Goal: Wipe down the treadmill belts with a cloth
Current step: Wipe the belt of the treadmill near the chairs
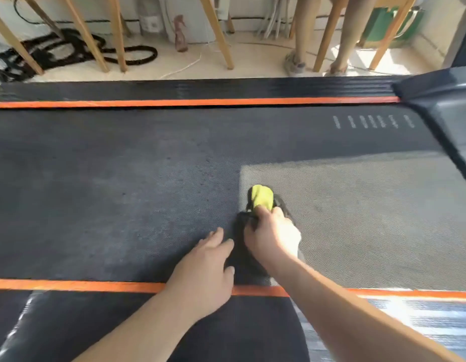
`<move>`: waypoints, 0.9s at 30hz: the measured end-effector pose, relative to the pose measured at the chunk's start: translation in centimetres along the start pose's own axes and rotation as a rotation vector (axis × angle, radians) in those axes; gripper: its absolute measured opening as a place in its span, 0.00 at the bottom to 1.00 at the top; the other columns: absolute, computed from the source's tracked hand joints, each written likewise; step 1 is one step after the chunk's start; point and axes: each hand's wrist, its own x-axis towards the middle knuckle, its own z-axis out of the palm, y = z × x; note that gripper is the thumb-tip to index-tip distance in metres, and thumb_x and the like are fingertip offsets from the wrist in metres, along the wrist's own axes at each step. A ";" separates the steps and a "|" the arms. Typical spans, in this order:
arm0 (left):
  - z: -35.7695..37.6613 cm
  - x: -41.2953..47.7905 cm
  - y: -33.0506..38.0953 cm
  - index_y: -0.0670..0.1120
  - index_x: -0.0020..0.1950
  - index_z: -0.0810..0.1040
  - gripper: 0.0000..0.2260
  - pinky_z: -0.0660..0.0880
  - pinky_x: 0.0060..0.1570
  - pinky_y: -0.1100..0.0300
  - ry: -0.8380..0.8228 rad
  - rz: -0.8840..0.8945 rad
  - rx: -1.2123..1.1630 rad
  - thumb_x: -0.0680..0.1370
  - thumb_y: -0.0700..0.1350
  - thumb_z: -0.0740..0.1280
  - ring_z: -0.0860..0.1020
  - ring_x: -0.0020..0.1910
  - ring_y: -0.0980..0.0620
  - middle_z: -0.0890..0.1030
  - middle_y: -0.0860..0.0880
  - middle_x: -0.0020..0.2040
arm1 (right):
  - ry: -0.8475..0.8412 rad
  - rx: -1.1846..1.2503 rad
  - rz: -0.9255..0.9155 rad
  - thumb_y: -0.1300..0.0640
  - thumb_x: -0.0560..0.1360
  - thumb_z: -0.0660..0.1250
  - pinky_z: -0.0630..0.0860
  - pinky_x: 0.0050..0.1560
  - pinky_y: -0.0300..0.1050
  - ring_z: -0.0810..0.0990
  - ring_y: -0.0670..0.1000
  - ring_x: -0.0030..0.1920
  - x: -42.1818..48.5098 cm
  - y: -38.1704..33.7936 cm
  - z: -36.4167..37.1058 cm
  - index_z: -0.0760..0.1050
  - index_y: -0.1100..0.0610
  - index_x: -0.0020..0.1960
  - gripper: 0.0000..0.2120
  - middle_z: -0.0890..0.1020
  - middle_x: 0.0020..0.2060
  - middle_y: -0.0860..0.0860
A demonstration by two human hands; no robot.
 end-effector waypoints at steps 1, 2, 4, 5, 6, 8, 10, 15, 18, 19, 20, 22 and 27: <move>-0.1 -0.1 -0.4 0.51 0.82 0.59 0.28 0.52 0.79 0.58 0.006 -0.021 0.002 0.83 0.50 0.62 0.52 0.83 0.51 0.50 0.50 0.85 | -0.048 -0.008 -0.082 0.42 0.77 0.61 0.76 0.49 0.52 0.78 0.61 0.54 -1.8 -1.7 1.1 0.72 0.46 0.59 0.14 0.75 0.53 0.52; -0.2 -0.1 -0.7 0.51 0.83 0.57 0.30 0.54 0.79 0.57 0.009 -0.039 -0.005 0.82 0.50 0.62 0.52 0.83 0.51 0.49 0.50 0.85 | -0.068 0.000 -0.130 0.41 0.76 0.61 0.76 0.47 0.51 0.78 0.59 0.53 -3.0 -2.8 1.6 0.73 0.46 0.58 0.14 0.75 0.52 0.51; -0.3 -0.1 -0.8 0.52 0.84 0.51 0.35 0.55 0.78 0.57 0.020 -0.048 -0.045 0.80 0.51 0.64 0.52 0.83 0.51 0.46 0.50 0.85 | -0.118 0.073 -0.097 0.38 0.74 0.62 0.78 0.47 0.51 0.79 0.56 0.51 -3.1 -2.9 1.1 0.75 0.45 0.57 0.16 0.75 0.48 0.47; -0.3 0.0 -0.5 0.53 0.85 0.49 0.38 0.56 0.78 0.58 0.036 -0.038 -0.074 0.79 0.52 0.65 0.52 0.83 0.51 0.45 0.51 0.85 | -0.178 0.153 -0.047 0.37 0.73 0.62 0.79 0.48 0.49 0.81 0.53 0.49 -2.6 -2.6 0.2 0.76 0.44 0.56 0.17 0.76 0.46 0.46; -0.3 0.2 -0.1 0.54 0.85 0.47 0.41 0.56 0.78 0.58 0.065 -0.017 -0.112 0.78 0.54 0.67 0.52 0.83 0.51 0.44 0.51 0.85 | -0.258 0.278 0.001 0.37 0.74 0.64 0.80 0.49 0.46 0.82 0.50 0.47 -1.8 -2.4 -0.9 0.77 0.44 0.56 0.16 0.79 0.45 0.45; 0.0 1.0 1.4 0.59 0.83 0.46 0.45 0.59 0.77 0.57 0.154 0.049 -0.209 0.74 0.58 0.69 0.54 0.82 0.52 0.46 0.54 0.84 | -0.490 0.563 0.090 0.44 0.77 0.66 0.80 0.43 0.38 0.82 0.44 0.41 -0.7 -2.6 -3.9 0.80 0.45 0.54 0.09 0.83 0.42 0.45; 0.4 2.5 2.9 0.64 0.81 0.45 0.47 0.66 0.74 0.52 0.219 0.076 -0.277 0.70 0.63 0.71 0.60 0.78 0.51 0.53 0.55 0.82 | -0.687 0.837 0.177 0.53 0.81 0.63 0.75 0.34 0.41 0.78 0.47 0.34 -0.5 -2.4 -6.0 0.79 0.51 0.52 0.06 0.81 0.40 0.51; 1.4 4.3 1.5 0.56 0.79 0.59 0.39 0.71 0.66 0.47 0.072 0.021 0.063 0.73 0.60 0.73 0.64 0.71 0.44 0.64 0.52 0.73 | -0.400 1.047 0.479 0.66 0.79 0.65 0.84 0.39 0.54 0.84 0.61 0.41 -0.5 -0.8 -6.4 0.78 0.56 0.61 0.13 0.84 0.47 0.57; 1.4 3.9 -0.6 0.57 0.73 0.65 0.27 0.74 0.62 0.46 0.038 0.024 0.056 0.76 0.55 0.70 0.65 0.65 0.43 0.65 0.51 0.68 | -0.162 0.588 0.335 0.64 0.76 0.64 0.85 0.45 0.56 0.84 0.57 0.45 0.1 -0.8 -5.3 0.78 0.52 0.63 0.18 0.81 0.49 0.52; 1.0 3.9 -1.2 0.56 0.71 0.67 0.24 0.74 0.61 0.46 0.029 0.038 0.057 0.77 0.54 0.69 0.66 0.64 0.43 0.65 0.50 0.66 | -0.186 0.430 0.259 0.62 0.74 0.65 0.84 0.46 0.54 0.82 0.55 0.46 0.2 -0.9 -4.8 0.77 0.51 0.65 0.21 0.78 0.51 0.50; 0.5 3.8 -2.0 0.55 0.69 0.68 0.21 0.75 0.61 0.46 0.022 0.046 0.075 0.77 0.52 0.68 0.66 0.64 0.42 0.66 0.50 0.65 | -0.231 0.288 0.202 0.60 0.71 0.66 0.84 0.46 0.52 0.80 0.54 0.49 0.4 -1.3 -4.3 0.76 0.49 0.67 0.24 0.74 0.54 0.49; -0.9 3.8 -4.7 0.54 0.68 0.69 0.18 0.75 0.61 0.47 0.038 0.008 0.113 0.78 0.51 0.65 0.67 0.64 0.42 0.67 0.49 0.64 | -0.324 0.062 0.096 0.54 0.68 0.72 0.83 0.49 0.51 0.76 0.53 0.55 1.2 -2.8 -3.8 0.72 0.45 0.70 0.31 0.67 0.58 0.47; -4.8 2.1 -15.7 0.56 0.73 0.68 0.22 0.74 0.62 0.47 0.113 -0.384 0.214 0.80 0.58 0.64 0.66 0.67 0.44 0.67 0.50 0.66 | -0.579 -0.262 0.003 0.41 0.56 0.85 0.73 0.67 0.66 0.45 0.62 0.82 2.8 -5.9 -1.7 0.46 0.35 0.81 0.65 0.40 0.81 0.46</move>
